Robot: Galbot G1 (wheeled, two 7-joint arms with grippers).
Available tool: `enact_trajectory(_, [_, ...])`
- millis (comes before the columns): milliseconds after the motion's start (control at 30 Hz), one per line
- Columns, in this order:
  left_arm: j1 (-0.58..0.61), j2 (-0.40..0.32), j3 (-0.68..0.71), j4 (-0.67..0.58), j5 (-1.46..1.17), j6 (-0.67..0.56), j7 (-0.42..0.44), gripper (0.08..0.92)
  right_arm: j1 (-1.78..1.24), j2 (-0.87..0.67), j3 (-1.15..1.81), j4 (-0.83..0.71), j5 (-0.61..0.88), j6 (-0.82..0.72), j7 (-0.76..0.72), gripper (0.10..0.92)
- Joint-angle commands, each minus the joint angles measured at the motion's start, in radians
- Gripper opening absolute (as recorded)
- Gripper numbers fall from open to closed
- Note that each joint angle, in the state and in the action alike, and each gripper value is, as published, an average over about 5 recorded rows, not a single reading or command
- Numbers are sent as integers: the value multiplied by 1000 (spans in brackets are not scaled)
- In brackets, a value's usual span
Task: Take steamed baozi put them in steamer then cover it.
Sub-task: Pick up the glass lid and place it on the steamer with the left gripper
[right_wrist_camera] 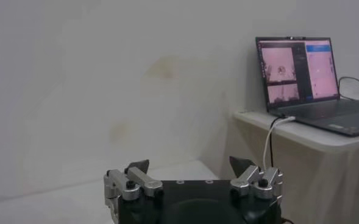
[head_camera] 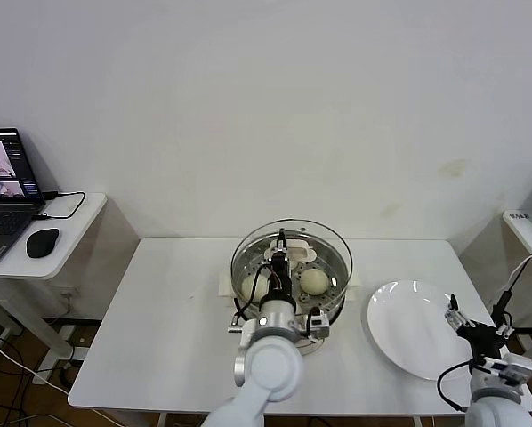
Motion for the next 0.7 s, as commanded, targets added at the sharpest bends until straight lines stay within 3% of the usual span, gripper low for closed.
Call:
enact_trajectory(33, [-4, -26, 25, 59, 50, 2, 8, 136, 3, 2, -1, -5, -4, 0, -1, 823])
enact_trajectory(700, [-13, -25, 4, 116, 60, 1, -3, 136, 2, 5, -1, -9, -8, 6, -3, 823])
